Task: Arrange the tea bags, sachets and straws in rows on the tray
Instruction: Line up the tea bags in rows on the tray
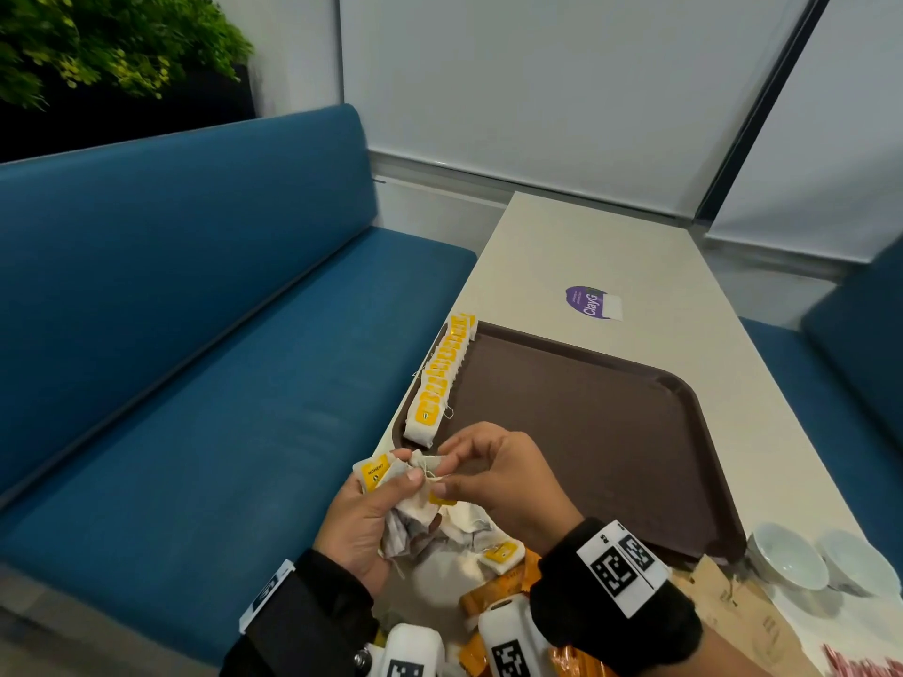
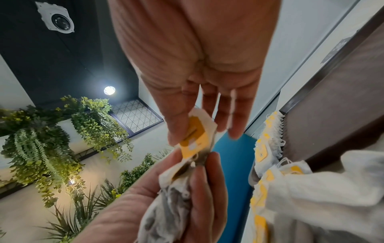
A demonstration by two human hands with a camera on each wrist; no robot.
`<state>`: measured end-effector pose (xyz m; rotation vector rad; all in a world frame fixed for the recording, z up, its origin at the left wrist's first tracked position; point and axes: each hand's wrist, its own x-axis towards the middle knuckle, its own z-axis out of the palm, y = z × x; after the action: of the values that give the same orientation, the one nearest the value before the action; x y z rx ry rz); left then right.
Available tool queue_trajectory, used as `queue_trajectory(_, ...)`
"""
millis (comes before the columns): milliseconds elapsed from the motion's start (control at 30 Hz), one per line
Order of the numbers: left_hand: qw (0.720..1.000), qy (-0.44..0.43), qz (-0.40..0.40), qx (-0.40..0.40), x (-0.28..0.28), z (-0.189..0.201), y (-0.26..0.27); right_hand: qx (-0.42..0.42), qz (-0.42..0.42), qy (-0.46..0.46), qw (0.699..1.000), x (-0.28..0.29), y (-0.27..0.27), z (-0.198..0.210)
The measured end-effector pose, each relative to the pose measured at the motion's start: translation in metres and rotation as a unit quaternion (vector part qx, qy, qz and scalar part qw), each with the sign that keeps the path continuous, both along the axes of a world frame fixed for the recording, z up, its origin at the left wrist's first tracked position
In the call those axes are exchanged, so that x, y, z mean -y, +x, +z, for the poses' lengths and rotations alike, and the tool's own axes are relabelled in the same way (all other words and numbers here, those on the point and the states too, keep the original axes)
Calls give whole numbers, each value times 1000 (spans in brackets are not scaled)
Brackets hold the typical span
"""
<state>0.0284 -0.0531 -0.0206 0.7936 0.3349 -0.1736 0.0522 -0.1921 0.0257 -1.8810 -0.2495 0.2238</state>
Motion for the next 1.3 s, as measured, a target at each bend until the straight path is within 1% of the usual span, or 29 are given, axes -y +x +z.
queue_trajectory(100, 999, 8, 28, -16, -7, -4, 3, 38, -24, -33, 998, -1, 10, 3)
queue_trajectory(167, 998, 19, 42, -29, -14, -7, 4, 55, -43, -29, 997, -3, 20, 8)
queue_trajectory(267, 998, 16, 55, -37, -24, -7, 3, 5, -52, 13, 999, -10, 41, 9)
queue_trajectory(300, 997, 11, 60, -39, -26, -6, 2, 4, -56, -9, 998, -14, 51, 6)
queue_trajectory(400, 996, 8, 68, -53, -33, -5, 1, 18, -46, -140, 989, -23, 79, -7)
queue_trajectory(500, 995, 7, 71, -73, -38, -6, 2, 1, -20, -217, 976, -35, 95, -18)
queue_trajectory(633, 994, 0, 68, -81, -43, -6, 2, -15, 10, -312, 950, -51, 102, -26)
queue_trajectory(700, 995, -1, 65, -81, -44, -7, 2, -26, -1, -316, 948, -56, 104, -30)
queue_trajectory(867, 994, -1, 62, -85, -44, -9, 3, -62, -59, -259, 962, -58, 106, -35)
queue_trajectory(933, 995, -4, 58, -85, -42, -10, 4, -60, -70, -263, 960, -54, 106, -34)
queue_trajectory(1067, 995, -10, 54, -85, -40, -10, 4, -55, -62, -301, 950, -45, 105, -30)
queue_trajectory(1167, 995, -10, 50, -86, -39, -9, 3, -60, -39, -334, 940, -42, 102, -32)
queue_trajectory(1233, 996, -18, 42, -78, -37, -8, 3, -61, -24, -342, 937, -42, 101, -34)
queue_trajectory(1300, 997, -28, 26, -64, -36, -5, 2, -53, -23, -332, 941, -42, 99, -35)
